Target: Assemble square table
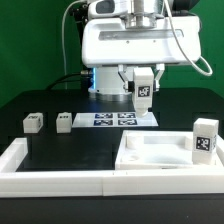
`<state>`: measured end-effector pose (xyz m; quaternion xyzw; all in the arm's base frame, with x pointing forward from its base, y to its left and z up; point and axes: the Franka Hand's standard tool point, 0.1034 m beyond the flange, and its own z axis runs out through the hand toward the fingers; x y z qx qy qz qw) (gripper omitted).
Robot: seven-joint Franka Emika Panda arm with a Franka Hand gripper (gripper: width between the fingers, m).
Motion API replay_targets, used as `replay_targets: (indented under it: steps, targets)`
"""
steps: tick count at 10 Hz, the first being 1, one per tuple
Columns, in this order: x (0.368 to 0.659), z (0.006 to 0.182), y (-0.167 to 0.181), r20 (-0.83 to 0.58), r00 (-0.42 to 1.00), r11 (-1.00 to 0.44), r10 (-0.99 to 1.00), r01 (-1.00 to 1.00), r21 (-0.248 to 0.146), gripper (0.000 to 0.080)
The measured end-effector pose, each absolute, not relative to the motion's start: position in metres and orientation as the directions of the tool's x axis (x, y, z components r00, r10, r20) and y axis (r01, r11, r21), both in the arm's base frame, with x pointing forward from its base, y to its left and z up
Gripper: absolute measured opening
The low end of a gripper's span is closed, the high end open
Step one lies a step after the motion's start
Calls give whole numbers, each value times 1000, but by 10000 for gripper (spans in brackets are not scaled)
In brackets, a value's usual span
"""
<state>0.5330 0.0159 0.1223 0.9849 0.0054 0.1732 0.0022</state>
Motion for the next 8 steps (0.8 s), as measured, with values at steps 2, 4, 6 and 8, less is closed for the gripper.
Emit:
replay_targets:
  steps: [2, 4, 6, 8]
  targets:
    - [537, 113, 11, 340, 940, -1000, 16, 11, 16, 287]
    - [565, 111, 9, 353, 935, -1000, 27, 19, 25, 287]
    - [579, 114, 2, 380, 923, -998, 61, 47, 47, 287]
    - [579, 114, 2, 393, 917, -997, 67, 51, 53, 287]
